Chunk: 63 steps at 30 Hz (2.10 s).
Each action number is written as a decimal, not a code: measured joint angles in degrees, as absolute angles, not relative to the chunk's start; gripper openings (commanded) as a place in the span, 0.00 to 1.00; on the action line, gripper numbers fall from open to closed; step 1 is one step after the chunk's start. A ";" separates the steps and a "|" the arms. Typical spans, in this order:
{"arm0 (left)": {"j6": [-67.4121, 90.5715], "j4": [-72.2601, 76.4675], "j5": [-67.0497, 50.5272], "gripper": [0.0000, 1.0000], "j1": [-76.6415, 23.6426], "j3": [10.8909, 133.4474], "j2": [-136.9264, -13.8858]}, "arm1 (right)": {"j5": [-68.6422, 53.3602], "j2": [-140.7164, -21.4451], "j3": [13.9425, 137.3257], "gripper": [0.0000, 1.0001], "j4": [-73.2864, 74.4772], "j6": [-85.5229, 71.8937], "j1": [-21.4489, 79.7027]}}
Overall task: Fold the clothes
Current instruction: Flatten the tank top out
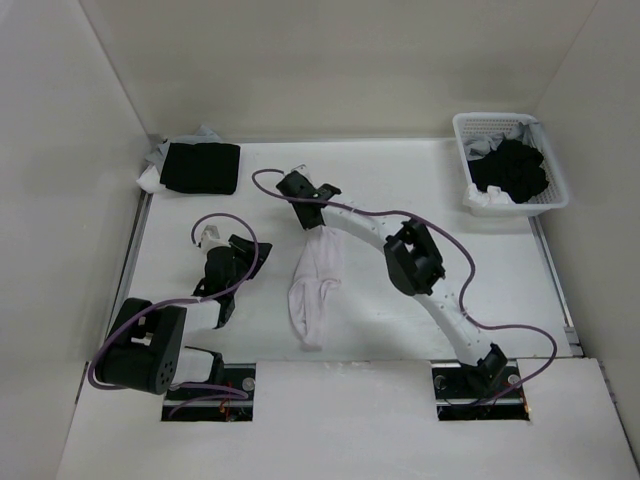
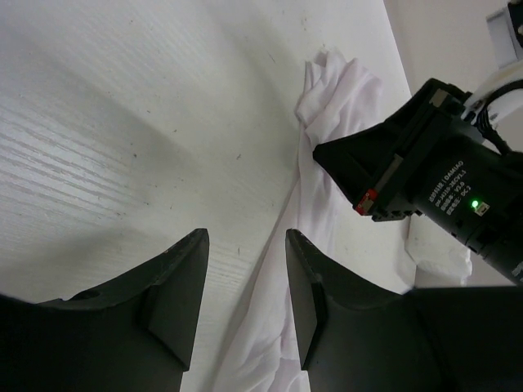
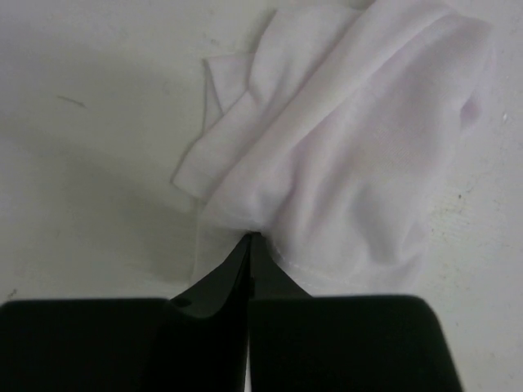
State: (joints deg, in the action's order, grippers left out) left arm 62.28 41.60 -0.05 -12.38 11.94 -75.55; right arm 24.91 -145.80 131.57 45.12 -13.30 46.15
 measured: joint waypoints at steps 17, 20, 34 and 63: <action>62.43 41.80 -0.25 0.41 -13.13 11.94 -76.34 | 24.88 -124.53 111.00 0.35 26.48 -15.03 41.17; 62.43 41.85 -0.25 0.41 -13.56 11.94 -76.34 | 23.42 -126.50 111.00 0.51 26.63 -15.90 41.30; 62.46 41.87 -0.23 0.41 -14.33 11.94 -77.28 | 20.86 -134.67 114.08 0.02 32.38 -20.82 38.68; 61.45 27.64 -0.71 0.42 -9.10 12.21 -51.16 | 29.06 -77.06 57.10 0.49 9.91 -34.65 69.45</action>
State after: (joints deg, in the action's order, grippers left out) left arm 61.45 27.64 -0.71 -9.10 12.21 -51.16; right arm 29.06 -77.06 57.10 9.91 -34.65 69.45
